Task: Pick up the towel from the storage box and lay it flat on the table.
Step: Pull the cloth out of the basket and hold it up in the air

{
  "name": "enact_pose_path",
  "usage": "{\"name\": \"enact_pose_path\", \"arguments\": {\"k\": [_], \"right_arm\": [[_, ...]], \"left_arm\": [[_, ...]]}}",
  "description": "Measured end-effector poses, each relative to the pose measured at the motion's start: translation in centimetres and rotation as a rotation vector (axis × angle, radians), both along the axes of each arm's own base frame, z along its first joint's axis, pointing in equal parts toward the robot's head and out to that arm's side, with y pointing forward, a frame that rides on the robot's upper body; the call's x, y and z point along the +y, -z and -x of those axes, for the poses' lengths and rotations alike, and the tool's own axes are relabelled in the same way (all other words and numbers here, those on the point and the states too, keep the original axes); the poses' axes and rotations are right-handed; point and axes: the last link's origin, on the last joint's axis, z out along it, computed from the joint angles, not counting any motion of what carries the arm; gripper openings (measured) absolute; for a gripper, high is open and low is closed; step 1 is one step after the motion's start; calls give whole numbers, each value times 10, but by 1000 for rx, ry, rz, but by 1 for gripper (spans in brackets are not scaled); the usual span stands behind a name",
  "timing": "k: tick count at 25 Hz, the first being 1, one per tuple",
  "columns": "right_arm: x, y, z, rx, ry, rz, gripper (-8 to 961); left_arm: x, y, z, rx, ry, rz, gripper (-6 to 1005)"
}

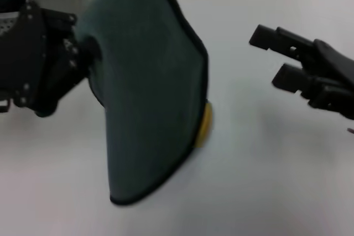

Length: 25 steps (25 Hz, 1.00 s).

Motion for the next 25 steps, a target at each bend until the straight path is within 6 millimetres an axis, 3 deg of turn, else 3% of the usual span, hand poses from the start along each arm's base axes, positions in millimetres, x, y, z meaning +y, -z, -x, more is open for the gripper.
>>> {"name": "enact_pose_path", "arguments": {"k": [7, 10, 13, 21, 25], "right_arm": [[0, -3, -6, -28, 11, 33, 817], [0, -2, -6, -34, 20, 33, 755], [7, 6, -6, -76, 57, 47, 694], [10, 20, 2, -136, 41, 87, 691], [8, 25, 6, -147, 12, 107, 597]], "left_arm": [[0, 15, -14, -6, 62, 36, 34], [1, 19, -18, -11, 75, 38, 34], [0, 22, -20, -22, 83, 33, 34], [1, 26, -26, -44, 92, 32, 33], [1, 29, -24, -50, 82, 34, 33]]}}
